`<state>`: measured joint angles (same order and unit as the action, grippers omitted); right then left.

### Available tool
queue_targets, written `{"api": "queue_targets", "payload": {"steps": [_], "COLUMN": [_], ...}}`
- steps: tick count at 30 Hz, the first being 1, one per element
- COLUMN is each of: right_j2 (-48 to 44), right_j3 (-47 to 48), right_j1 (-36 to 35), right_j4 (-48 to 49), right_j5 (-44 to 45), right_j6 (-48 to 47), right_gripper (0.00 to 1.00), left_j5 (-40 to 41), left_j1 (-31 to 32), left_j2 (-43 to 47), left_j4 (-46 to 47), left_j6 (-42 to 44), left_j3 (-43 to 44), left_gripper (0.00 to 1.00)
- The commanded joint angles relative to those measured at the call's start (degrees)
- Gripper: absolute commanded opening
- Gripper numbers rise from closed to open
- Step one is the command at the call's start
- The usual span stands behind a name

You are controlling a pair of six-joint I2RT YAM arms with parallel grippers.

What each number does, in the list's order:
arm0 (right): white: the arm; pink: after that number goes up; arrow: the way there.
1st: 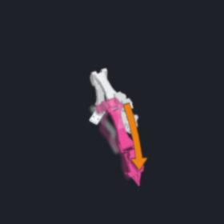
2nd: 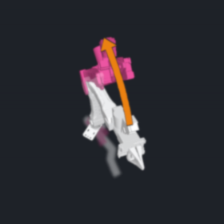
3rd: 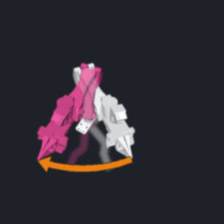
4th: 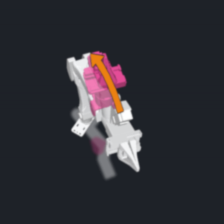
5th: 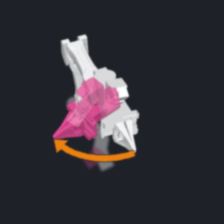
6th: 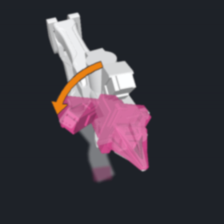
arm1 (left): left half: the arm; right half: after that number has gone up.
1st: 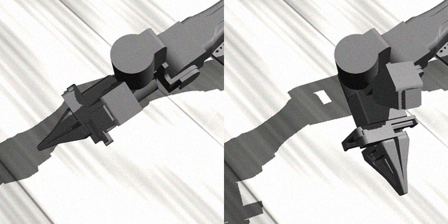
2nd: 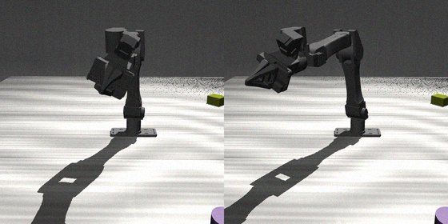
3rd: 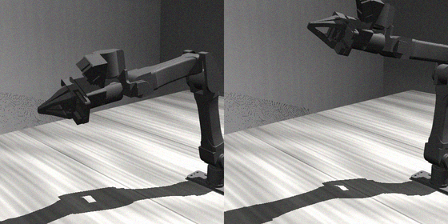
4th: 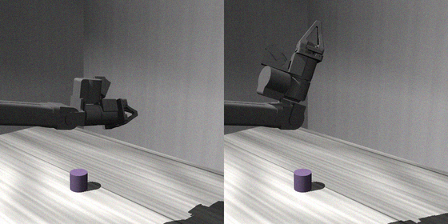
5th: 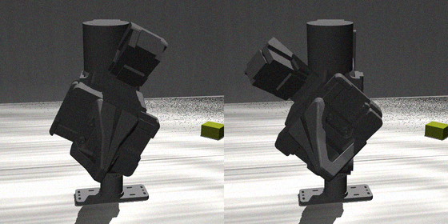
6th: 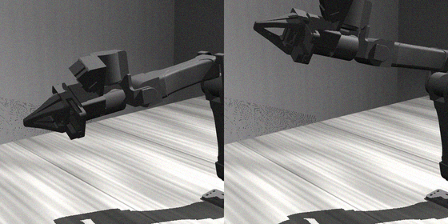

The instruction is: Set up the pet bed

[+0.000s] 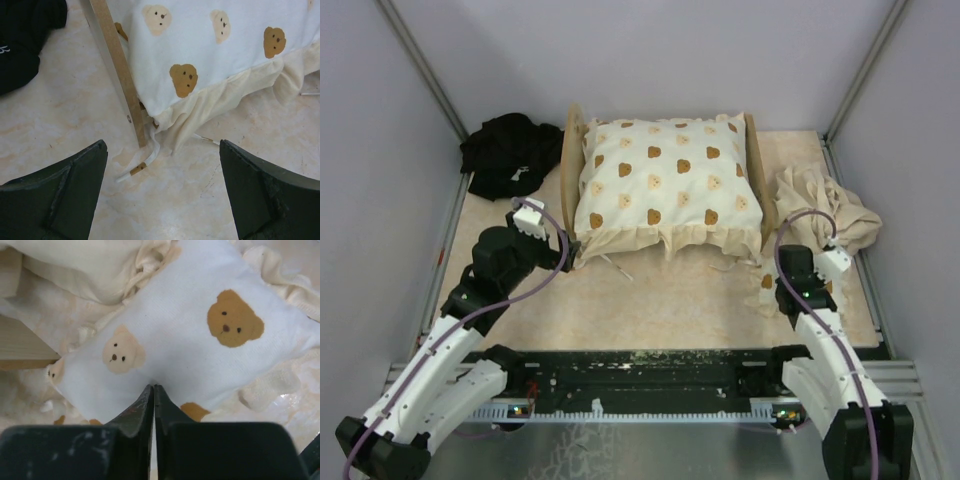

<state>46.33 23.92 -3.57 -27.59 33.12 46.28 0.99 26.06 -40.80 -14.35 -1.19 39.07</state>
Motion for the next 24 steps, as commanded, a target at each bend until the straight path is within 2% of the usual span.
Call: {"api": "queue_targets", "payload": {"steps": [1,6,10,11,14,15,20,24], "right_j2": [-7.1,-17.4,-18.5,-17.0,-11.5,-9.8,-3.6,1.0], "right_j3": [2.3,4.8,7.5,8.3,9.5,9.9,12.1,11.7], "right_j1": [0.4,0.5,0.4,0.4,0.4,0.4,1.4,6.8], "right_j4": [-0.1,-0.7,-4.9,-7.1,-9.0,-8.7,-7.7,-6.0], "right_j5": [4.4,6.9,5.9,5.7,5.1,5.1,6.0,1.8], "right_j6": [-3.9,-11.4,-8.9,-6.3,-3.2,-3.1,0.3,2.8], "right_gripper": [0.00,0.00,0.00,0.04,0.34,0.39,0.47,0.51], "left_j5": [0.8,0.3,0.2,0.1,-0.1,-0.2,-0.1,0.5], "left_j1": [0.2,0.2,0.2,0.1,0.2,0.2,0.9,1.0], "left_j2": [0.7,0.7,0.9,1.0,1.0,1.1,1.0,1.1], "left_j4": [-0.8,-1.8,-1.7,-1.7,-1.5,-1.6,-1.7,-1.7], "left_j6": [1.0,1.2,1.1,1.1,1.0,1.1,1.2,1.3], "left_j3": [0.0,0.2,0.2,0.2,0.2,0.2,0.0,0.0], "left_gripper": [0.97,0.95,0.95,0.95,0.95,0.95,0.95,0.95]}}
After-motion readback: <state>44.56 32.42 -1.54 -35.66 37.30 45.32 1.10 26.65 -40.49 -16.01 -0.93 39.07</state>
